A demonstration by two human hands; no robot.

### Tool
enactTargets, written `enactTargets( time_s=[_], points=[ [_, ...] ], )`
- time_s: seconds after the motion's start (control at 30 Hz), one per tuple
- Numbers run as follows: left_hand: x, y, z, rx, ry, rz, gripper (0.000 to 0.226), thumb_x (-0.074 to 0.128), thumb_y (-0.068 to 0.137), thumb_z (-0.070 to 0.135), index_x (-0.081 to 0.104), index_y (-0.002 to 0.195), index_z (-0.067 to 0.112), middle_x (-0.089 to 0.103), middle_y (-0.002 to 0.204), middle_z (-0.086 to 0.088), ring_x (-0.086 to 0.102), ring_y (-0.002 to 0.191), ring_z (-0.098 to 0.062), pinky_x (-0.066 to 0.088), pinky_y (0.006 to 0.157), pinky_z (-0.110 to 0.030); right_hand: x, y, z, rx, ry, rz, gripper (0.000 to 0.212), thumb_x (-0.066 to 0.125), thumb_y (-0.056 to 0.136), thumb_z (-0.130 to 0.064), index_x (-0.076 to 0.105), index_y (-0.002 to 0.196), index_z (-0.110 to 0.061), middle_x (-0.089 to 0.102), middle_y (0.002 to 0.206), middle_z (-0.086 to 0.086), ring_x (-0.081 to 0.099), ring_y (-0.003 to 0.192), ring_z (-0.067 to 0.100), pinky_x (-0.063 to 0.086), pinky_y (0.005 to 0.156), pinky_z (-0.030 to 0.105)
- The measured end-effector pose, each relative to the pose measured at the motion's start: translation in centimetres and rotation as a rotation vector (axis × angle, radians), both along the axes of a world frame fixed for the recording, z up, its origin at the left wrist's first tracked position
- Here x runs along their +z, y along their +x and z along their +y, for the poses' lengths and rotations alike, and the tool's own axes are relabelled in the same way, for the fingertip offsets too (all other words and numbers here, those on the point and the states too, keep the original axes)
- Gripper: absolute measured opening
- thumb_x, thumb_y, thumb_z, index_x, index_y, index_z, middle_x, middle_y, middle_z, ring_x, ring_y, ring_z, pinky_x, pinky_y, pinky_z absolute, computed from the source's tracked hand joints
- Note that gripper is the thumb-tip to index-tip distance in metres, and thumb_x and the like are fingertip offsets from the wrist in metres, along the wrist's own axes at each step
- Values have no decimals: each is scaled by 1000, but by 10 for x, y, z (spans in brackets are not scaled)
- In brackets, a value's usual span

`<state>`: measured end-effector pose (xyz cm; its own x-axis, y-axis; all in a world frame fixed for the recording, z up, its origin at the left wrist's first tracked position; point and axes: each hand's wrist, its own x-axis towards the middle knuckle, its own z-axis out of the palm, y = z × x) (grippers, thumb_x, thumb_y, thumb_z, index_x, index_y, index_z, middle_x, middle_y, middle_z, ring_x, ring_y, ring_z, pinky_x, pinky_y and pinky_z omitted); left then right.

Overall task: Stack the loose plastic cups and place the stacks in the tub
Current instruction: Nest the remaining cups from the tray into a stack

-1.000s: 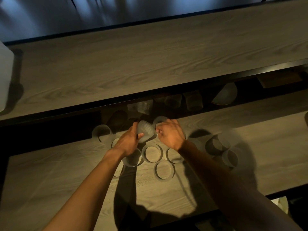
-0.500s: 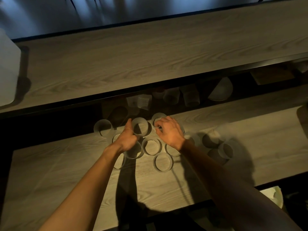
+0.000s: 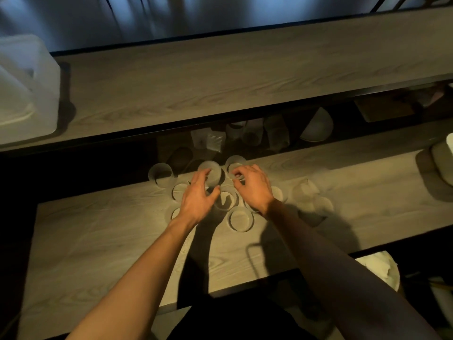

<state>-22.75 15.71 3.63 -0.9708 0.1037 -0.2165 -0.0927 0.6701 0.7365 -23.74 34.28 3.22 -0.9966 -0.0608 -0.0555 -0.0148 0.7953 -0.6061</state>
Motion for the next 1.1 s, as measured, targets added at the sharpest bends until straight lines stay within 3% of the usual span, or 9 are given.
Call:
enactTargets(
  time_s=[0.13, 0.37, 0.63, 0.8, 0.93, 1.0, 1.1],
  points=[
    [5, 9, 0, -85, 43, -46, 57, 64, 96, 39, 39, 145, 27, 51, 143, 2, 54, 123, -13, 48, 105, -44, 12, 15, -4, -139, -78, -41, 21, 61, 97, -25, 67, 117, -24, 64, 114, 0, 57, 109, 18, 51, 95, 42],
    [9, 30, 20, -238, 124, -108, 45, 61, 98, 36, 47, 139, 27, 59, 121, 9, 58, 99, -3, 50, 87, -27, 10, 48, 16, -313, -147, -34, 19, 62, 95, -23, 67, 113, -25, 63, 108, -5, 59, 106, 20, 51, 94, 43],
    [2, 31, 95, -370, 52, -125, 40, 67, 92, 38, 54, 129, 29, 63, 106, 12, 63, 96, -9, 54, 91, -37, 3, 61, 79, -472, -53, 159, 31, 62, 87, -23, 67, 115, -9, 64, 109, 10, 59, 100, 28, 51, 85, 42],
    [-10, 37, 167, -400, -11, -132, 36, 69, 90, 40, 55, 122, 32, 62, 106, 13, 63, 93, -9, 54, 84, -34, -8, 53, 149, -509, 61, 204, 37, 70, 87, -18, 63, 120, -6, 57, 117, 16, 57, 104, 29, 51, 83, 37],
    [-21, 41, 222, -372, -75, -140, 32, 66, 92, 44, 56, 119, 30, 62, 103, 10, 59, 90, -10, 45, 76, -26, -18, 39, 197, -481, 114, 117, 44, 69, 89, -25, 59, 128, -6, 55, 125, 19, 55, 110, 32, 49, 89, 38],
    [-29, 39, 248, -329, -86, -152, 34, 65, 92, 46, 57, 120, 28, 65, 108, 7, 62, 94, -12, 49, 80, -29, -25, 29, 216, -457, 123, 43, 47, 67, 91, -28, 56, 134, -10, 52, 132, 18, 52, 116, 33, 49, 95, 44],
    [-38, 34, 278, -289, -169, -170, 36, 62, 92, 52, 55, 114, 24, 65, 104, 3, 64, 93, -19, 54, 84, -38, -30, 15, 236, -409, 206, -124, 51, 57, 98, -38, 47, 143, -15, 52, 138, 15, 50, 123, 31, 45, 102, 44]
  ],
)
